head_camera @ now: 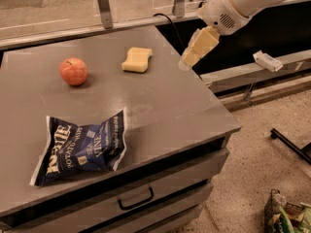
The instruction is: Move sponge near blue chip bag
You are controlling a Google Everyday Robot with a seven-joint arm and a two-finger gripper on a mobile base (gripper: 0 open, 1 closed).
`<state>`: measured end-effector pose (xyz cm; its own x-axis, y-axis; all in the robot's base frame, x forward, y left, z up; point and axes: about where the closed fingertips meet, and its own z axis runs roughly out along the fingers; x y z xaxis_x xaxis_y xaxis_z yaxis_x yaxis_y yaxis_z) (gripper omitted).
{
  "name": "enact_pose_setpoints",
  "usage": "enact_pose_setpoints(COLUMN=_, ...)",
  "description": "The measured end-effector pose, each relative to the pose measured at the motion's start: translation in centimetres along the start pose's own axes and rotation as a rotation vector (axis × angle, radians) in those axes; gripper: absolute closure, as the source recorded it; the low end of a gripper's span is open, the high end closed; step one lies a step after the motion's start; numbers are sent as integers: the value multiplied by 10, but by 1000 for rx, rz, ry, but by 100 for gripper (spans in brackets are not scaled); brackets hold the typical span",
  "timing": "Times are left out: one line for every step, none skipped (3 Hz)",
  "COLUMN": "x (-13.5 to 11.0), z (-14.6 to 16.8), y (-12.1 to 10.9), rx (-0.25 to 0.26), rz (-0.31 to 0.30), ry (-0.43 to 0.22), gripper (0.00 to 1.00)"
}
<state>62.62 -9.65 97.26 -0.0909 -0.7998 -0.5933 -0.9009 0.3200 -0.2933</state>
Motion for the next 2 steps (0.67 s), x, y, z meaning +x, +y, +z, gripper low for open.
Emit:
enact_pose_setpoints(x=0, z=0, y=0, rx=0, rz=0, ry=0, gripper=0)
enact_pose_setpoints(x=-7, z=16, y=-10, rx=18, rz=-34, ry=-74, gripper=0)
